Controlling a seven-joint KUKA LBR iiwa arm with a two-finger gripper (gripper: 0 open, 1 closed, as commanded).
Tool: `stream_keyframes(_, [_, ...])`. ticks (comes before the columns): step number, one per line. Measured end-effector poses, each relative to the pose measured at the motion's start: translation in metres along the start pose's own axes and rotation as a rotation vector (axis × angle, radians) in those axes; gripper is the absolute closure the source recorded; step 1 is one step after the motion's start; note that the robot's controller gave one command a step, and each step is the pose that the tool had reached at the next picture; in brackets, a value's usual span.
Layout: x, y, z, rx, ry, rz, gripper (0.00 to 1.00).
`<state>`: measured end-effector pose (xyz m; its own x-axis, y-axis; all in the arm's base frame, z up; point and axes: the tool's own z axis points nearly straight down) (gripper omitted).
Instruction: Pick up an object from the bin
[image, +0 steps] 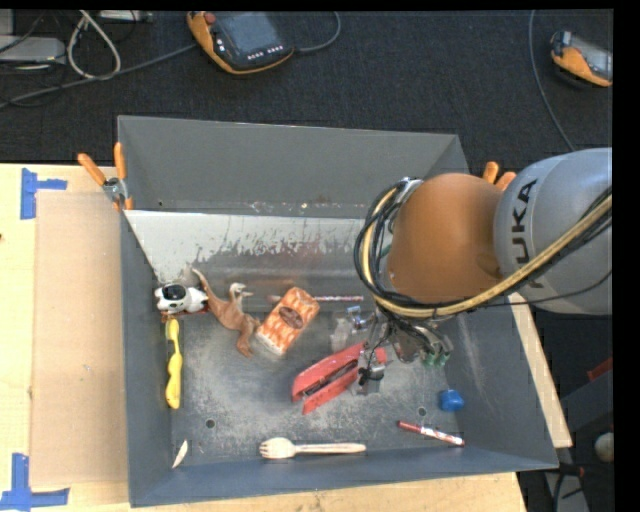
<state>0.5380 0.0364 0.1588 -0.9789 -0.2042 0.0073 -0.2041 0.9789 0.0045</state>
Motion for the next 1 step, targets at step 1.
stream_keyframes(1, [-0.0023, -0.0191, -0.0832, -0.001, 0.008, 0.047, 1.00])
